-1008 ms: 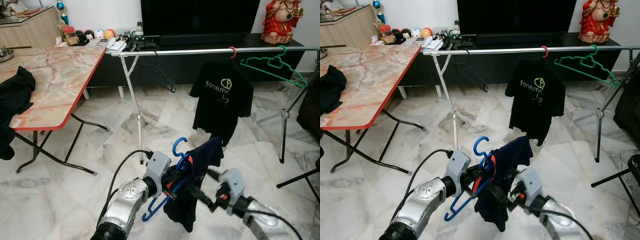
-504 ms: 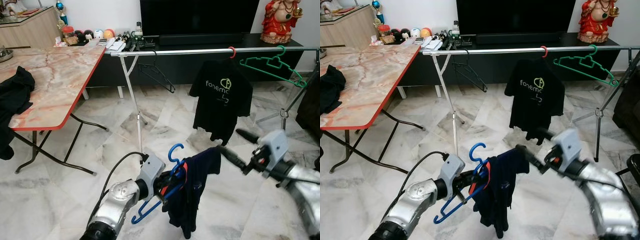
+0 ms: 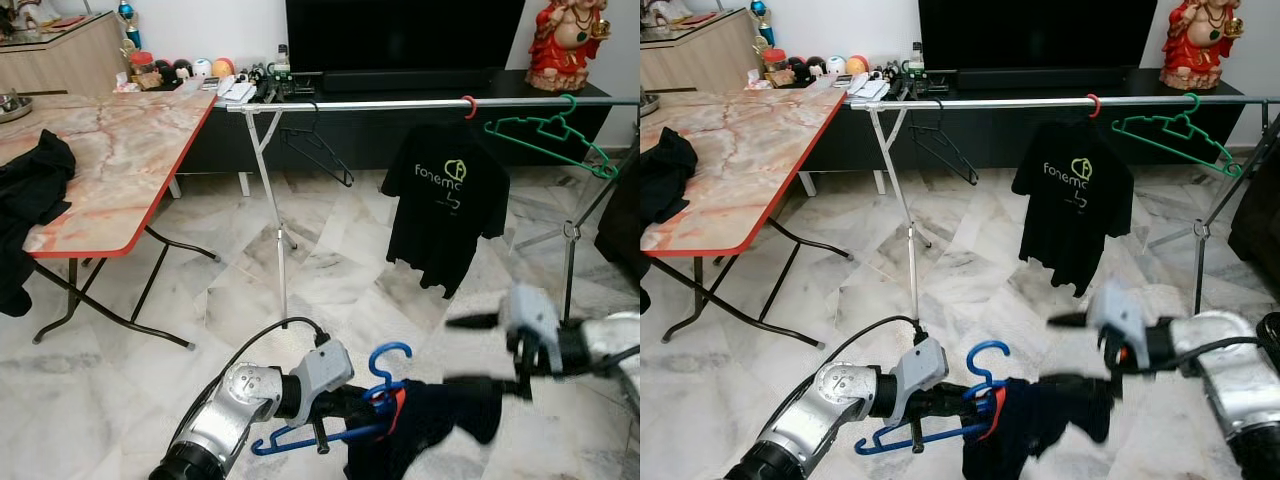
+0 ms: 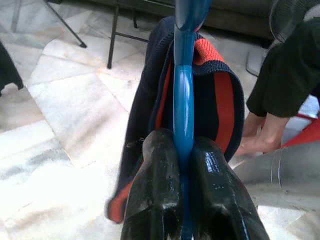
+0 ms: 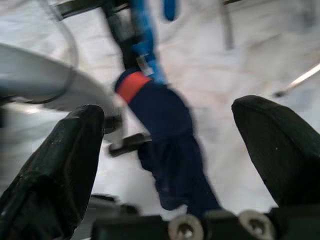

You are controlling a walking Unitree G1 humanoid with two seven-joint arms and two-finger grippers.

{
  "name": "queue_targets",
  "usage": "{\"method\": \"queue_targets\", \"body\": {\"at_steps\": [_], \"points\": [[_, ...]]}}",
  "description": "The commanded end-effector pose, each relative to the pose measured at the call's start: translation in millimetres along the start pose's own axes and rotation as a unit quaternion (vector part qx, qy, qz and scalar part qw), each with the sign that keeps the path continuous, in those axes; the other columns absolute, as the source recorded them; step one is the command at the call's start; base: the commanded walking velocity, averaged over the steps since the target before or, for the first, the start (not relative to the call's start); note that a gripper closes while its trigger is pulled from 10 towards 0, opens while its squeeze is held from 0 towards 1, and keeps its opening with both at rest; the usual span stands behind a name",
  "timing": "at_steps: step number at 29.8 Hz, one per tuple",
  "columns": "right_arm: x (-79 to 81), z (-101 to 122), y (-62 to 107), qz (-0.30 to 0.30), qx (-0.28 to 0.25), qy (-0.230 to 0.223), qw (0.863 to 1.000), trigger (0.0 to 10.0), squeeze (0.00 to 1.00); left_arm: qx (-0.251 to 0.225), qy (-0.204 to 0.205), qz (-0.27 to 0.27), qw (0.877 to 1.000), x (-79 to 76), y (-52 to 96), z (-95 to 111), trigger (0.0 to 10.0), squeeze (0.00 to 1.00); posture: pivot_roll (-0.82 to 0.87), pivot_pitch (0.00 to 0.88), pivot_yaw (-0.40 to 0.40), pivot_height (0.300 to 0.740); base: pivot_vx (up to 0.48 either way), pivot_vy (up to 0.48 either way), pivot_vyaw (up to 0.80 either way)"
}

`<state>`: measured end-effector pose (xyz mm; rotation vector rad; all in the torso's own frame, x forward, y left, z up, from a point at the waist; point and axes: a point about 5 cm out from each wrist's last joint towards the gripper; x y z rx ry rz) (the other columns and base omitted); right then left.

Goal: Hang hanger

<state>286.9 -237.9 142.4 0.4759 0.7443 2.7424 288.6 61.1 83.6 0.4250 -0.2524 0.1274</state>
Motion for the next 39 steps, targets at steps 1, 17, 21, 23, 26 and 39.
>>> {"method": "queue_targets", "body": {"at_steps": [1, 17, 21, 23, 26, 39], "points": [[1.4, -1, -2.0, 0.026, 0.011, -0.008, 1.0, 10.0, 1.0, 0.003, -0.025, -0.012, 1.0, 4.0, 0.3, 6, 10.0, 0.0, -0.02, 0.005, 0.006, 0.74, 0.0, 0.0, 0.0], [-9.6, -30, -38.6, 0.017, 0.087, 0.029, 0.996, 10.0, 0.0, -0.003, -0.035, -0.03, 0.999, 6.8, 0.3, 15, 10.0, 0.0, 0.0, 0.0, 0.003, 0.74, 0.0, 0.0, 0.0], [-17.0, -27, -47.2, -0.024, 0.074, 0.042, 0.996, 10.0, 0.0, -0.006, -0.038, -0.03, 0.999, 7.6, -0.4, 18, 10.0, 0.0, 0.0, 0.0, 0.001, 0.74, 0.0, 0.0, 0.0], [-18.0, -27, -52.9, -0.023, 0.068, 0.04, 0.997, 10.0, 0.0, -0.009, -0.04, -0.032, 0.999, 8.1, 0.0, 21, 10.0, 0.0, 0.01, 0.0, -0.002, 0.74, 0.0, 0.0, 0.0], [-18.5, -27, -57.4, -0.02, 0.064, 0.04, 0.997, 10.0, 0.0, -0.011, -0.041, -0.034, 0.998, 8.1, 0.6, 23, 10.0, 0.0, 0.01, 0.0, -0.004, 0.74, 0.0, 0.0, 0.0], [-11.6, -36, -79.0, 0.03, 0.041, -0.005, 0.999, 0.0, 0.0, -0.024, -0.053, -0.046, 0.997, 7.6, -2.0, 36, 10.0, 0.0, 0.03, 0.026, -0.006, 0.74, 0.0, 0.0, 0.0]]}}
Point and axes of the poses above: a point about 5 cm out from each wrist's last joint towards the gripper, its own y axis pointing back from the gripper into the wrist, its own z axis along the axis of the wrist's last joint, x = y × z, and after that the axes turned 13 degrees about -y, right-handed
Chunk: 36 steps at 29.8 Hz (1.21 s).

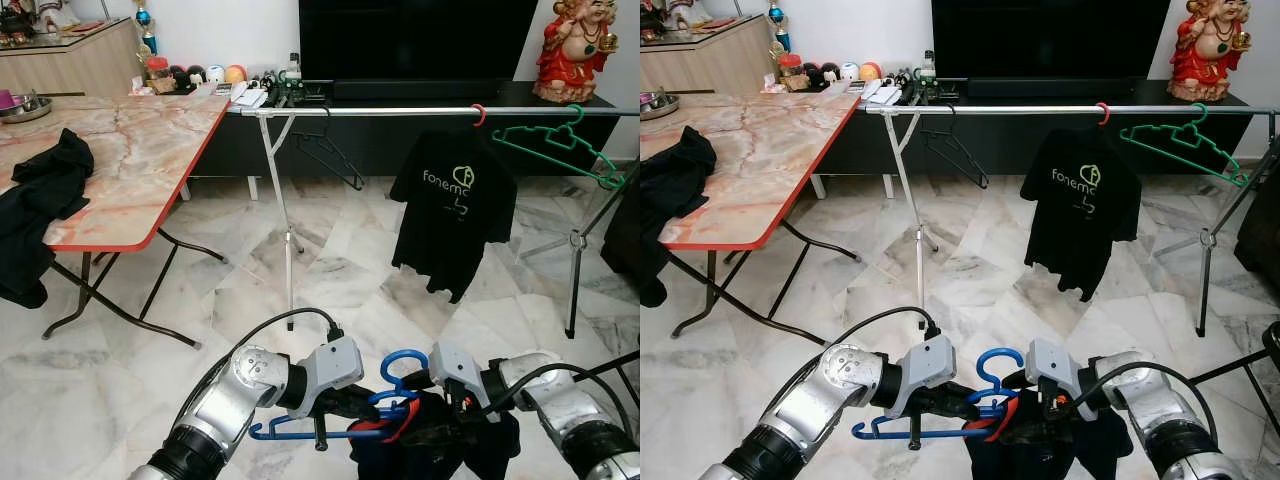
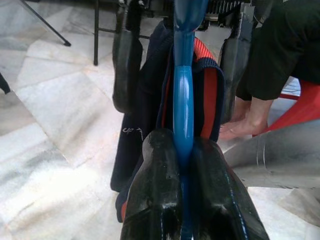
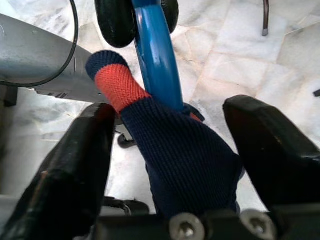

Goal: Hang hanger

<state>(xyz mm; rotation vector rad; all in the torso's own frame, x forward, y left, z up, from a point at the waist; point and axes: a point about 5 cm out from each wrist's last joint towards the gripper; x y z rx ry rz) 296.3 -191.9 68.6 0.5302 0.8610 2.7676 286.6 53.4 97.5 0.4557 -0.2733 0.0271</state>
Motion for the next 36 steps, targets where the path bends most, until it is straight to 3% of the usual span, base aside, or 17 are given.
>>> {"method": "queue_targets", "body": {"at_steps": [1, 36], "points": [[-0.1, -0.6, -0.6, 0.004, -0.002, -0.004, 1.0, 0.0, 0.0, -0.031, -0.034, 0.002, 0.999, 7.3, 0.3, 20.6, 10.0, 0.0, 0.03, 0.027, -0.005, 0.74, 0.0, 0.0, 0.0], [5.2, -7.1, -9.5, 0.02, -0.013, -0.028, 0.999, 0.0, 0.0, -0.029, -0.052, 0.0, 0.998, 9.5, -0.3, 27.9, 10.0, 0.0, 0.03, 0.049, 0.003, 0.74, 0.0, 0.0, 0.0]]}}
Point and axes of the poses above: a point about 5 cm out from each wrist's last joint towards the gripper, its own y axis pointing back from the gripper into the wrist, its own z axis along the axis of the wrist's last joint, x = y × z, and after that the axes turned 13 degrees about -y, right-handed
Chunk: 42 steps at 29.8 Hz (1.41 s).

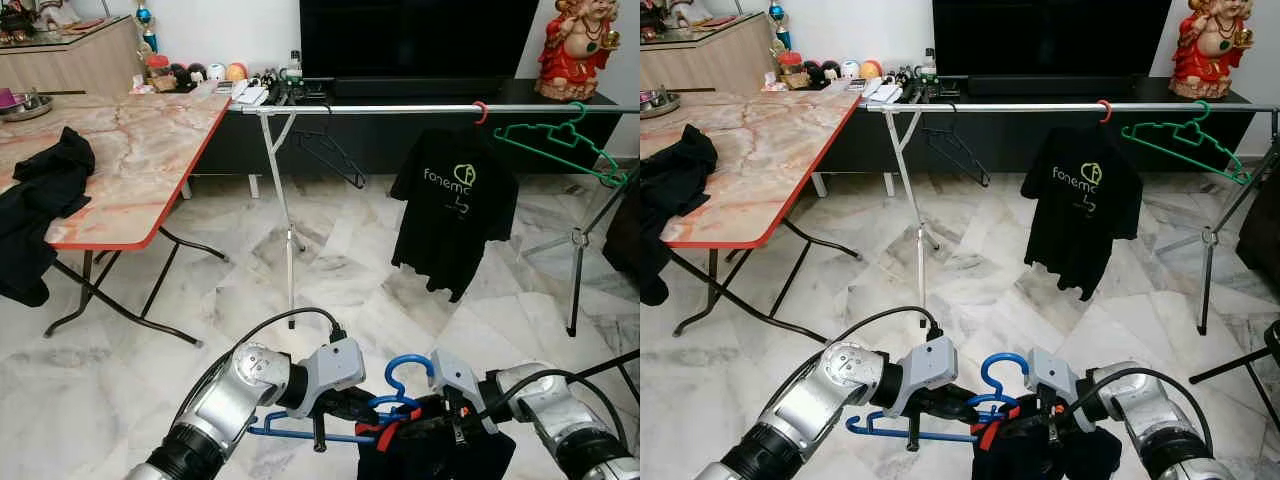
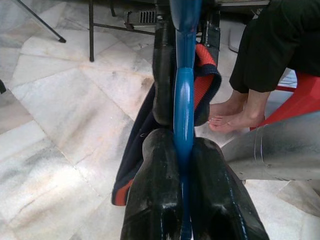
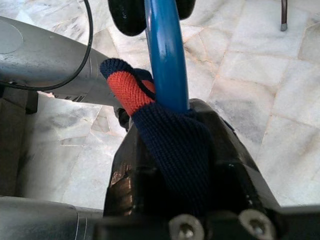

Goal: Hang hanger

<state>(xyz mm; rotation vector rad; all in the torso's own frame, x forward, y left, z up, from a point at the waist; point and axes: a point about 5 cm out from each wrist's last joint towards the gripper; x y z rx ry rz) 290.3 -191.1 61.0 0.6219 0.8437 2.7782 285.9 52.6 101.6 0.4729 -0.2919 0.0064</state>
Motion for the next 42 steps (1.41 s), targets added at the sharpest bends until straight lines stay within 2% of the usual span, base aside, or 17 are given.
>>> {"method": "queue_targets", "body": {"at_steps": [1, 14, 17, 18, 19, 20, 28, 33, 35, 38, 41, 42], "points": [[1.5, 1, -4.7, 0.0, -0.012, -0.001, 1.0, 0.0, 0.0, -0.035, -0.041, 0.009, 0.999, 9.7, -0.5, 23, 10.0, 0.0, 0.03, 0.048, 0.003, 0.74, 0.0, 0.0, 0.0], [1.8, -3, -2.7, 0.002, 0.009, 0.005, 1.0, 0.0, 0.0, -0.03, -0.037, 0.009, 0.999, 9.3, 0.6, 21, 10.0, 0.0, 0.03, 0.022, 0.0, 0.74, 0.0, 0.0, 0.0], [1.6, -7, -1.5, -0.003, 0.031, 0.011, 0.999, 0.0, 0.0, -0.036, -0.035, 0.011, 0.999, 10.0, 1.0, 22, 10.0, 0.0, 0.03, 0.008, -0.001, 0.74, 0.0, 0.0, 0.0], [1.5, -10, -1.1, -0.007, 0.04, 0.012, 0.999, 0.0, 0.0, -0.046, -0.027, 0.013, 0.998, 11.2, 3.7, 22, 10.0, 0.04, 0.03, 0.004, -0.001, 0.74, 0.0, 0.0, 0.0], [1.5, -10, -1.0, -0.008, 0.042, 0.012, 0.999, 0.0, 0.0, -0.049, -0.024, 0.014, 0.998, 11.5, 4.6, 22, 10.0, 0.36, 0.03, 0.002, -0.001, 0.74, 0.0, 0.0, 0.0], [1.6, -12, -0.9, -0.01, 0.047, 0.012, 0.999, 0.0, 0.0, -0.051, -0.017, 0.014, 0.998, 12.2, 7.5, 21, 10.0, 1.0, 0.03, 0.0, 0.001, 0.74, 0.0, 0.0, 0.0], [4.1, -26, -2.2, -0.015, 0.074, 0.009, 0.997, 0.0, 0.0, -0.028, -0.009, 0.016, 0.999, 12.0, 18.6, 11, 10.0, 1.0, 0.03, 0.0, 0.003, 0.74, 0.0, 0.0, 0.0], [4.3, -34, 0.3, -0.027, 0.086, 0.006, 0.996, 0.0, 0.0, -0.02, 0.009, 0.057, 0.998, 17.4, 38.1, 3, 10.0, 1.0, 0.03, 0.0, 0.003, 0.74, 0.0, 0.0, 0.0], [-0.7, -33, 9.4, -0.057, 0.081, 0.0, 0.995, 0.0, 0.0, -0.017, 0.027, 0.097, 0.995, 20.7, 49.9, -4, 10.0, 1.0, 0.03, 0.0, 0.001, 0.74, 0.0, 0.0, 0.0], [-5.7, -32, 19.2, -0.089, 0.079, -0.001, 0.993, 0.0, 0.0, -0.007, 0.042, 0.128, 0.991, 21.5, 58.6, -12, 10.0, 1.0, 0.04, 0.012, -0.004, 0.74, 0.0, 0.0, 0.0], [-13.2, -30, 37.3, -0.142, 0.069, -0.003, 0.987, 0.0, 0.0, 0.011, 0.07, 0.188, 0.98, 19.7, 70.1, -28, 10.0, 1.0, 0.04, 0.02, -0.007, 0.74, 0.0, 0.0, 0.0], [-15.8, -27, 50.2, -0.163, 0.063, -0.003, 0.985, 0.0, 0.0, 0.007, 0.091, 0.213, 0.973, 14.8, 75.3, -34, 10.0, 1.0, 0.04, 0.031, -0.009, 0.74, 0.0, 0.0, 0.0]]}}
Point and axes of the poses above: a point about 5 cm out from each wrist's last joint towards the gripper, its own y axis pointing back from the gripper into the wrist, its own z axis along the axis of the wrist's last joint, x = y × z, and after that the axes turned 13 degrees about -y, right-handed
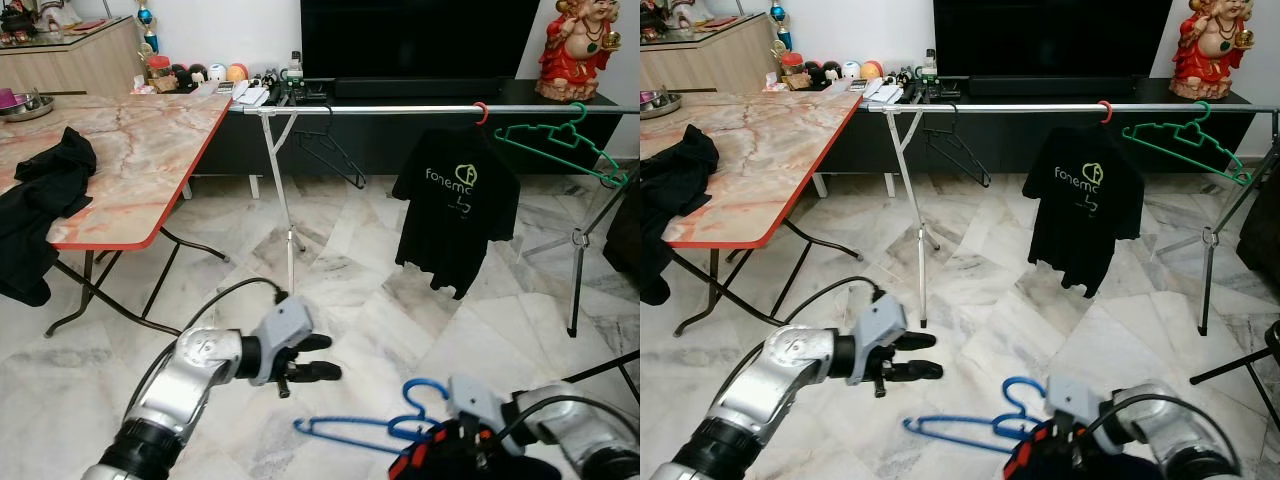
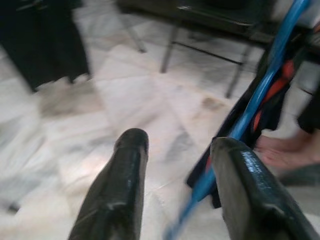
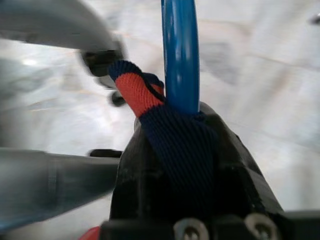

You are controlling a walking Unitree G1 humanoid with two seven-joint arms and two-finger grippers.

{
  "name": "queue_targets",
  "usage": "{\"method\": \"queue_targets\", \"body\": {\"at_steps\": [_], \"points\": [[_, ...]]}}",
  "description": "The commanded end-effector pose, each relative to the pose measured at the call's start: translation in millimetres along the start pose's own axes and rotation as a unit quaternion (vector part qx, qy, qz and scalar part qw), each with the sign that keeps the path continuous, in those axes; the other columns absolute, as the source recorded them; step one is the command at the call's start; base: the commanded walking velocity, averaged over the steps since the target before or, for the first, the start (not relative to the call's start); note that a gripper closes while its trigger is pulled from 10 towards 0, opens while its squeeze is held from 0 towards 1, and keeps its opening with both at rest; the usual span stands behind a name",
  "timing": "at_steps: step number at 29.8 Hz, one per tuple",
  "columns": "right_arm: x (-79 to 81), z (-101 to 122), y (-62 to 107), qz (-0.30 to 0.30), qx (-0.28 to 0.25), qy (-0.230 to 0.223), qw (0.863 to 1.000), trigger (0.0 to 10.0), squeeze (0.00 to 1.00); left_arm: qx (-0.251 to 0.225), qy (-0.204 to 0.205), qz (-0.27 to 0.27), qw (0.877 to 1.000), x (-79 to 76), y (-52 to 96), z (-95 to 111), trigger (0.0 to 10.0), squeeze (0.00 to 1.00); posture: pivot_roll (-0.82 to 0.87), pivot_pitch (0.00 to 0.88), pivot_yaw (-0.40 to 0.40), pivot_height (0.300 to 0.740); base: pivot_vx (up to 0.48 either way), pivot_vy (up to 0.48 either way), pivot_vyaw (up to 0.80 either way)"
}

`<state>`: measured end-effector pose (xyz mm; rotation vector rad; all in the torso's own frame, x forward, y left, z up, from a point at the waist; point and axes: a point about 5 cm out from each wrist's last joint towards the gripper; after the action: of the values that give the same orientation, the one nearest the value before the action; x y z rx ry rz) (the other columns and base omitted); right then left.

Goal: Hang hanger

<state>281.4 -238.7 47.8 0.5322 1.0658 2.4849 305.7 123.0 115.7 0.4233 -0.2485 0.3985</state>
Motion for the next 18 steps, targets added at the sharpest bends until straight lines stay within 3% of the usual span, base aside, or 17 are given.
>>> {"method": "queue_targets", "body": {"at_steps": [1, 7, 10, 15, 18], "points": [[-10.4, 8, 17.2, -0.036, -0.018, 0.006, 0.999, 0.0, 0.0, 0.004, 0.027, 0.03, 0.999, 0.3, 8.3, -9, 10.0, 1.0, 0.04, 0.031, -0.009, 0.74, 0.0, 0.0, 0.0], [-19.0, 14, 45.1, -0.061, -0.002, 0.043, 0.997, 0.0, 0.0, 0.027, 0.069, 0.062, 0.995, -13.0, 15.8, -32, 10.0, 1.0, 0.03, 0.047, -0.002, 0.74, 0.0, 0.0, 0.0], [-22.8, 38, 63.2, -0.068, -0.024, 0.085, 0.994, 0.0, 0.0, 0.053, 0.082, 0.073, 0.993, -21.5, 11.9, -48, 10.0, 1.0, 0.02, 0.052, 0.001, 0.74, 0.0, 0.0, 0.0], [-20.1, 65, 88.1, -0.063, 0.004, 0.161, 0.985, 0.0, 0.0, 0.049, 0.099, 0.062, 0.992, -30.5, -0.9, -49, 10.0, 1.0, 0.01, 0.056, 0.002, 0.74, 0.0, 0.0, 0.0], [-15.8, 81, 98.1, -0.059, -0.009, 0.183, 0.981, 0.0, 0.0, 0.057, 0.096, 0.062, 0.992, -33.6, -7.0, -53, 10.0, 1.0, 0.0, 0.058, 0.0, 0.74, 0.0, 0.0, 0.0]]}}
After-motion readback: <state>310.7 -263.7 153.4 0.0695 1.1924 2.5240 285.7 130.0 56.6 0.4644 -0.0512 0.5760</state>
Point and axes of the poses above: a point about 5 cm out from each wrist's last joint towards the gripper, its own y axis pointing back from the gripper into the wrist, its own z axis along the axis of the wrist's last joint, x = y × z, and after that the axes turned 13 degrees about -y, right-handed
